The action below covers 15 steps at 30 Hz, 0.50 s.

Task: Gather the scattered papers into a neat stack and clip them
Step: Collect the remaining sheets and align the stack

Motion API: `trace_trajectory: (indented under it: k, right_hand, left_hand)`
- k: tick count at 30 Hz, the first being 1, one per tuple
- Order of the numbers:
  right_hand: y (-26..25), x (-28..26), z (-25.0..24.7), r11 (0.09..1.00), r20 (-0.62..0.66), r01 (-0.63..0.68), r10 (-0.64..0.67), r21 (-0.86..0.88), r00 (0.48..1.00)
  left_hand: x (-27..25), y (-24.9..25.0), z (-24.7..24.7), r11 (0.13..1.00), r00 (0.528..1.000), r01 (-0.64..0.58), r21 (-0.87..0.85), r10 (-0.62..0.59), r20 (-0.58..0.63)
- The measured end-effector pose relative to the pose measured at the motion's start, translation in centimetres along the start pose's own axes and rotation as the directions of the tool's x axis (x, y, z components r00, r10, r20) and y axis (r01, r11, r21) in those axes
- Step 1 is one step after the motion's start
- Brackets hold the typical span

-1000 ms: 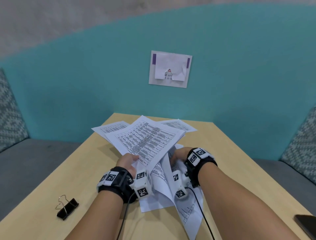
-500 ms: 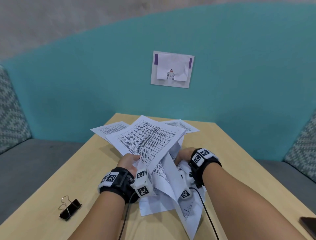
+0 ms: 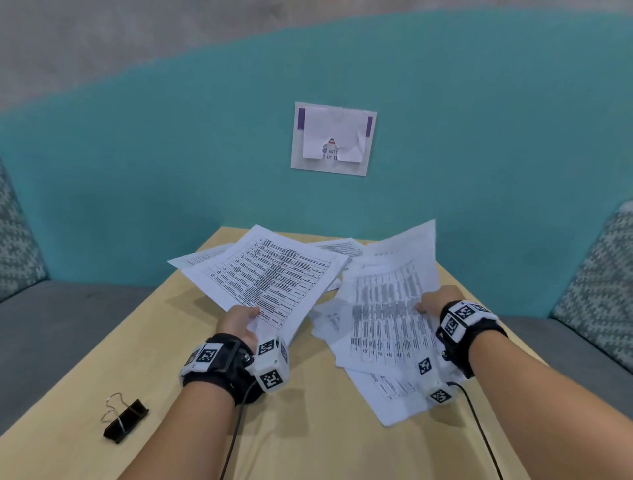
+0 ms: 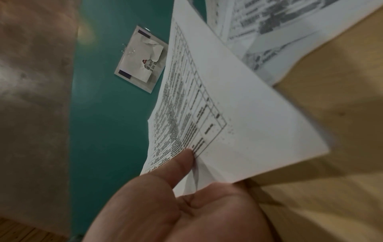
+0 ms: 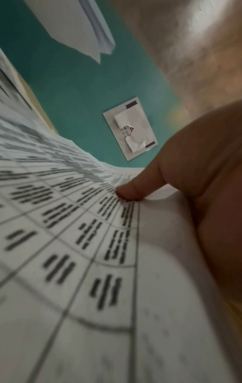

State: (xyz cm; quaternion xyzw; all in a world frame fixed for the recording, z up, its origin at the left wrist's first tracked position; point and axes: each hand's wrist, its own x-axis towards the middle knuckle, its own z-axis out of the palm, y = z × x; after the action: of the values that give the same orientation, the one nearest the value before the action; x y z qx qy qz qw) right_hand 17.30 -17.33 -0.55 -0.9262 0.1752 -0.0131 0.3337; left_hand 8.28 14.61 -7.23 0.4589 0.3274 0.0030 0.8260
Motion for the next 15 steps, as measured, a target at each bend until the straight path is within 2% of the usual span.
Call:
trace_trajectory:
  k: [3, 7, 11, 13, 15]
  right_hand:
    - [0.3, 0.5, -1.4, 0.953, -0.141, -0.018, 0.063, 0.301, 0.988]
    - [-0.2, -0.7, -3.6, 0.786, -0.203, -0.016, 0.179, 0.618, 0.963]
    - [-1.3, -0.9, -5.7, 0.582, -0.137, -0.041, 0.259, 0.812, 0.956]
    - [-1.9, -1.7, -7.0, 0.544, -0.08, -0.077, 0.259, 0.835, 0.962]
    - [-2.5, -1.5, -7.2, 0.524, -0.075, -0.06, 0.233, 0.85, 0.97]
  left_hand:
    - [-1.0, 0.2, 0.4, 1.0, 1.0, 0.001, -0.004, -0.001, -0.016]
    - [1.2, -0.2, 0.0, 1.0, 1.0, -0.026, 0.005, 0.026, -0.012]
    - [-0.2, -0.3, 0.6, 1.0, 1.0, -0.023, 0.009, 0.023, 0.011]
    - [0.1, -0.3, 0.8, 0.999, 0.999, -0.035, 0.036, 0.035, -0.008]
    - [0.1, -0.4, 1.0, 0.997, 0.998, -0.064, 0.037, 0.064, -0.004]
